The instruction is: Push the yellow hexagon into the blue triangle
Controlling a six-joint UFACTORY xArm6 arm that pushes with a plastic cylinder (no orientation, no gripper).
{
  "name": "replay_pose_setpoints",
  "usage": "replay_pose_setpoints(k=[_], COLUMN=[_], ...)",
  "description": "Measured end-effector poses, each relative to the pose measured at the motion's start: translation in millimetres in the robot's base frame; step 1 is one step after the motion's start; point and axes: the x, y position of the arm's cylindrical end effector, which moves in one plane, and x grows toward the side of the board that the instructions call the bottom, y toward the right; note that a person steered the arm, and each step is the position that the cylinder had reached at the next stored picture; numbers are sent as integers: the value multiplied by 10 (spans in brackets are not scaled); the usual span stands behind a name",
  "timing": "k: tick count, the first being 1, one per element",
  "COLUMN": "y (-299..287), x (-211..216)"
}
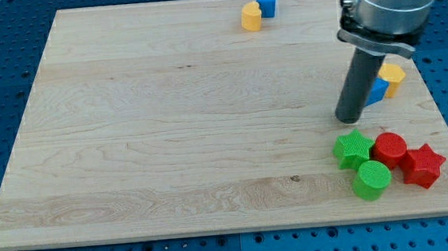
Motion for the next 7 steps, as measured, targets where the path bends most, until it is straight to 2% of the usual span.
replay_pose_setpoints(k=[3,4,5,7], y=[1018,1074,800,-171], x=[0,-4,-66,-370])
